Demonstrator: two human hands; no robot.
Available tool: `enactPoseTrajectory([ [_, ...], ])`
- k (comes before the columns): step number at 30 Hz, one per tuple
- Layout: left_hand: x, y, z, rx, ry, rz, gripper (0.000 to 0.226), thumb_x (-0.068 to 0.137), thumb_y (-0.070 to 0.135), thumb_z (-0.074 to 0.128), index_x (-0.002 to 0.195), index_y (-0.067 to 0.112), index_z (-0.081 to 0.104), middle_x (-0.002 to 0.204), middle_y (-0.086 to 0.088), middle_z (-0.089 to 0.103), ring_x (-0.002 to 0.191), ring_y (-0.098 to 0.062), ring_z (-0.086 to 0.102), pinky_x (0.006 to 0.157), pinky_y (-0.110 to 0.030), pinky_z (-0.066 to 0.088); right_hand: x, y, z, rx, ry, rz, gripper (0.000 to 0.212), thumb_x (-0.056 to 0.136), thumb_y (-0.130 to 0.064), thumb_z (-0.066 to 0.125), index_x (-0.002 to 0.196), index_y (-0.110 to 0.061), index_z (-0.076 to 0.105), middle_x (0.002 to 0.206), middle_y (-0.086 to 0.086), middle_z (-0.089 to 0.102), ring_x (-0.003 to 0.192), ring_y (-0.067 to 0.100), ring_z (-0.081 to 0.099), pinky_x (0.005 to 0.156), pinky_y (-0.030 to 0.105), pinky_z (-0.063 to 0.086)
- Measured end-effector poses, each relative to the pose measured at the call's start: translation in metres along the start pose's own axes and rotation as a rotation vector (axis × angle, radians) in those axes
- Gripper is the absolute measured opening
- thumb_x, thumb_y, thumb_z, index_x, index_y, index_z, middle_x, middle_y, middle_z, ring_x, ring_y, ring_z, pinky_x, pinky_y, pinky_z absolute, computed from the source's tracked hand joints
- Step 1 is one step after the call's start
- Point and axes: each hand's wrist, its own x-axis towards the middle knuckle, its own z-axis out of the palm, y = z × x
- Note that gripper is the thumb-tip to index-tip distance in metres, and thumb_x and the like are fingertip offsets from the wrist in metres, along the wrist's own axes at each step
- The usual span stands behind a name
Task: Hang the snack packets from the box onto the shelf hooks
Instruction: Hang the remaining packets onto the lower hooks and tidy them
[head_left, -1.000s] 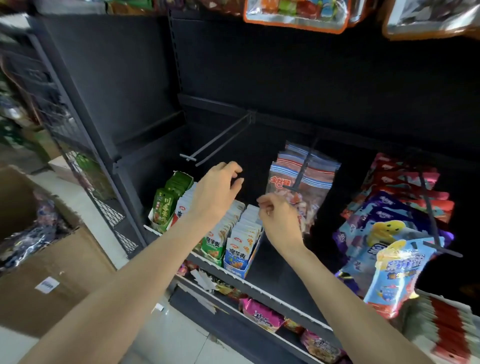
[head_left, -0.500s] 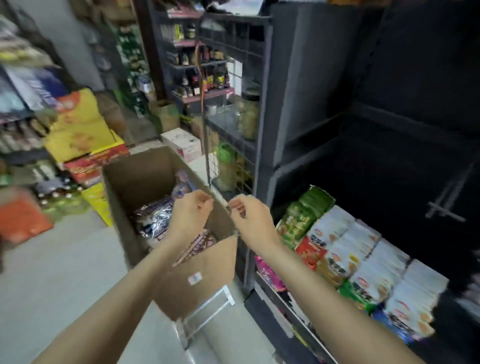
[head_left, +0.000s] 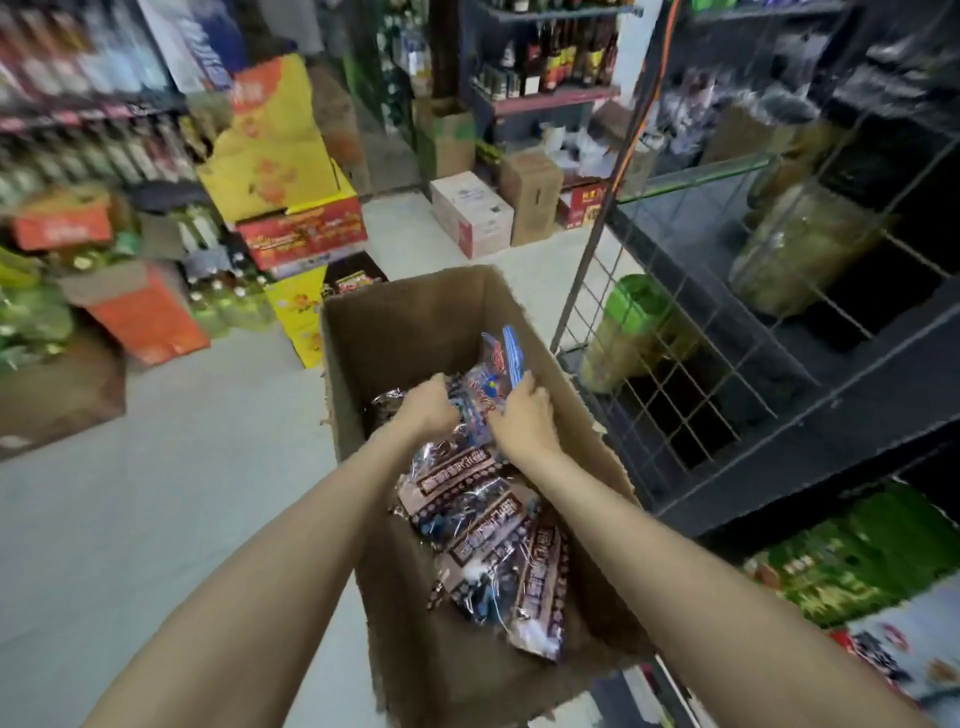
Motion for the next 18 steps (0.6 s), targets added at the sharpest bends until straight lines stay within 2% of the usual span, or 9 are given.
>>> enactPoseTrajectory([
  [2,0.022,0.002,0.001,-0.037,-0.043,-0.004,0.052,0.089,0.008,0.049,0.139,0.003,0.033,0.140,-0.018,0.045,0.127,-0.032,0.044,0.098,-0.031,0.035,0.019,-0.005,0.010,-0.016,0.019,0.044,0.065,0.093,-0.024,0.057,0.140,0.004,0.023,0.137,0.025,0.042,0.128,0.038,0.041,0.100,0.041,0.036],
  [5,0.043,0.000,0.002,-0.146,-0.054,0.012,0.072,0.084,0.001,0.053,0.147,0.008,0.020,0.147,-0.015,0.037,0.134,-0.028,0.038,0.106,-0.031,0.033,0.036,-0.010,0.019,-0.121,0.066,0.003,0.040,0.094,-0.018,0.052,0.127,-0.001,0.037,0.126,0.021,0.054,0.118,0.036,0.051,0.092,0.042,0.041],
  [7,0.052,-0.003,0.001,-0.239,-0.002,0.044,0.081,0.079,-0.006,0.050,0.150,0.015,0.015,0.147,-0.011,0.036,0.129,-0.026,0.043,0.099,-0.030,0.040,0.043,-0.014,0.022,-0.182,0.092,-0.067,0.026,0.095,-0.014,0.048,0.119,-0.004,0.047,0.115,0.018,0.060,0.111,0.035,0.055,0.080,0.037,0.042],
  [9,0.057,-0.006,-0.002,-0.349,0.041,0.087,0.086,0.077,-0.009,0.050,0.149,0.022,0.016,0.139,-0.006,0.045,0.111,-0.022,0.056,0.082,-0.028,0.046,0.047,-0.018,0.022,-0.157,0.088,-0.102,0.016,0.095,-0.011,0.044,0.104,-0.010,0.057,0.095,0.012,0.065,0.102,0.034,0.060,0.068,0.032,0.036],
  [11,0.061,-0.011,-0.004,-0.418,0.089,0.114,0.076,0.078,-0.008,0.055,0.143,0.022,0.029,0.126,-0.004,0.056,0.102,-0.018,0.060,0.079,-0.024,0.046,0.049,-0.022,0.020,-0.140,0.092,-0.106,0.017,0.094,-0.010,0.046,0.098,-0.013,0.063,0.088,0.010,0.067,0.098,0.034,0.062,0.066,0.029,0.034],
  [13,0.065,-0.015,-0.006,-0.426,0.168,0.124,0.048,0.079,-0.001,0.062,0.122,0.016,0.049,0.112,-0.003,0.064,0.104,-0.017,0.061,0.088,-0.026,0.047,0.050,-0.022,0.016,-0.119,0.101,-0.133,0.017,0.091,-0.013,0.053,0.102,-0.013,0.065,0.095,0.015,0.068,0.096,0.036,0.062,0.066,0.030,0.037],
  [14,0.065,-0.016,-0.008,-0.411,0.211,0.127,0.034,0.079,0.003,0.066,0.108,0.014,0.053,0.104,-0.003,0.067,0.099,-0.017,0.063,0.087,-0.029,0.048,0.050,-0.021,0.012,-0.070,0.092,-0.138,0.015,0.090,-0.015,0.055,0.100,-0.013,0.067,0.094,0.016,0.068,0.095,0.036,0.061,0.065,0.031,0.037],
  [16,0.062,-0.018,-0.012,-0.375,0.265,0.123,0.019,0.078,0.010,0.070,0.088,0.013,0.054,0.091,-0.003,0.068,0.086,-0.016,0.062,0.075,-0.028,0.046,0.047,-0.019,0.001,0.039,0.076,-0.161,0.014,0.089,-0.022,0.059,0.089,-0.012,0.069,0.089,0.015,0.069,0.091,0.034,0.061,0.063,0.030,0.034],
  [18,0.057,-0.022,-0.015,-0.347,0.312,0.120,0.020,0.078,0.016,0.072,0.076,0.012,0.052,0.083,-0.005,0.066,0.078,-0.016,0.058,0.066,-0.027,0.040,0.039,-0.019,-0.013,0.126,0.090,-0.192,0.025,0.090,-0.032,0.058,0.081,-0.012,0.070,0.079,0.009,0.067,0.082,0.026,0.059,0.065,0.030,0.034],
])
